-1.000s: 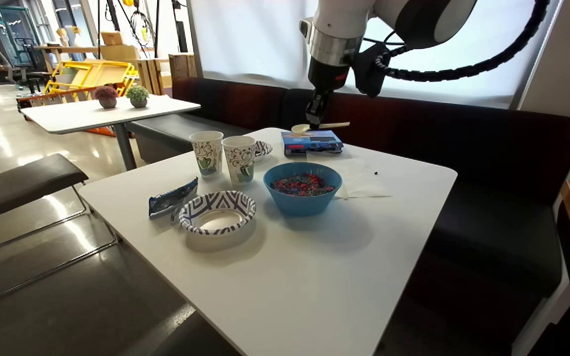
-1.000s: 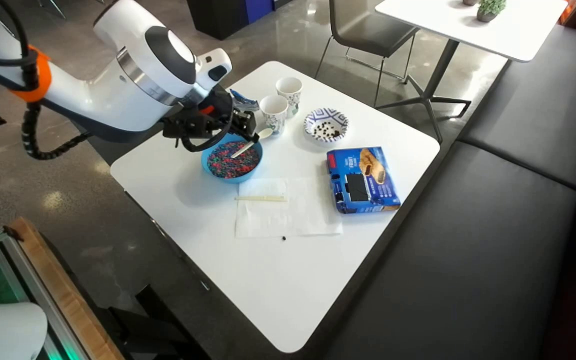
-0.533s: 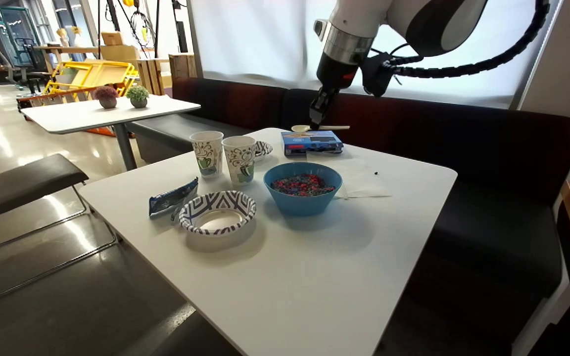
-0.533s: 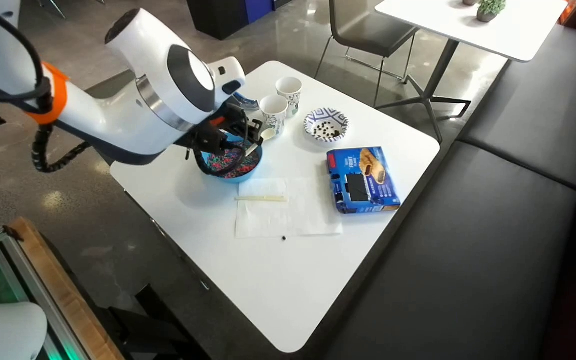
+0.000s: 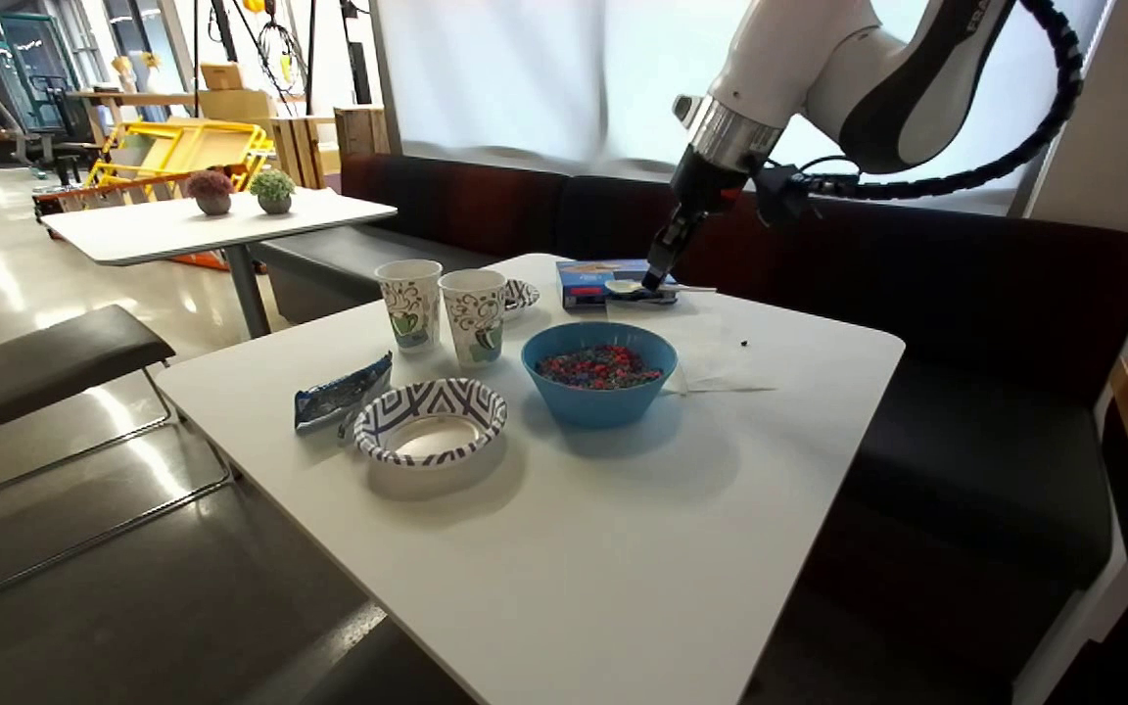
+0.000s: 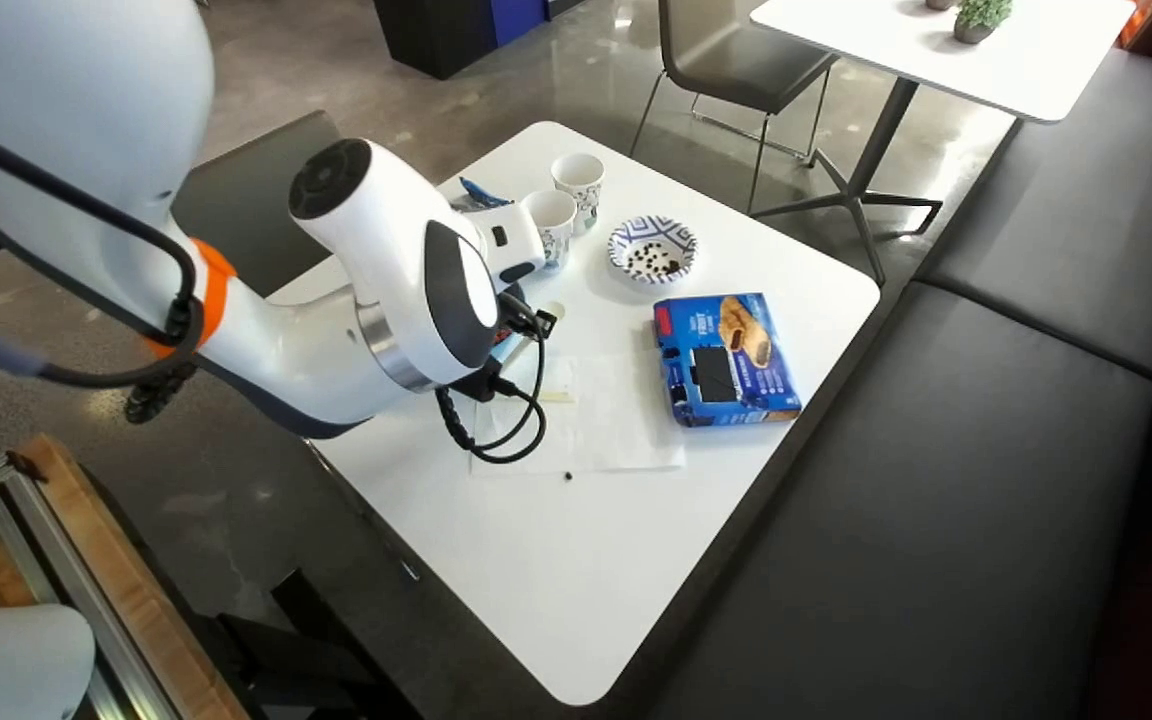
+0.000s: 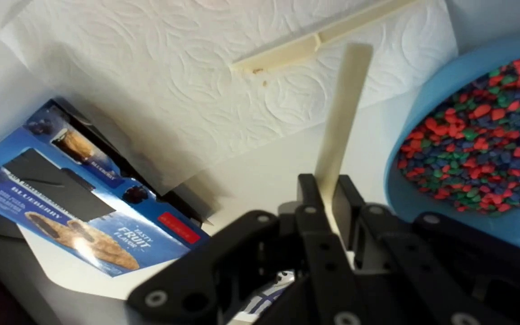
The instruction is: Use the spoon to scoop some of the blue bowl's contents into the closest cup
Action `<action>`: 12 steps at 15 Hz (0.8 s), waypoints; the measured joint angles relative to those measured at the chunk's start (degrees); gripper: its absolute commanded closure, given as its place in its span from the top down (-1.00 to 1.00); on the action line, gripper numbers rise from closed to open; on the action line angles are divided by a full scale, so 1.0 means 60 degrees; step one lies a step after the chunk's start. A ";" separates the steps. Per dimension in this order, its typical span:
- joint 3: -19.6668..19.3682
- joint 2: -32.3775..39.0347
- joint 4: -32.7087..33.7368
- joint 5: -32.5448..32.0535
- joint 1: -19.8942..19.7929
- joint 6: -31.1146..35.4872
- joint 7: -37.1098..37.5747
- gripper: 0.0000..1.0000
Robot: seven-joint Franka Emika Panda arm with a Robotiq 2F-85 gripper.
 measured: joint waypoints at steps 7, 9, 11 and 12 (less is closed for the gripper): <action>-0.0130 0.1124 0.0553 0.0710 -0.0328 0.0398 -0.0754 -0.93; -0.0221 0.1356 0.0672 0.0757 -0.0397 0.0411 -0.0752 -0.93; -0.0257 0.1584 0.0772 0.0834 -0.0523 0.0414 -0.0746 -0.93; -0.0275 0.1704 0.0827 0.0917 -0.0593 0.0421 -0.0739 -0.93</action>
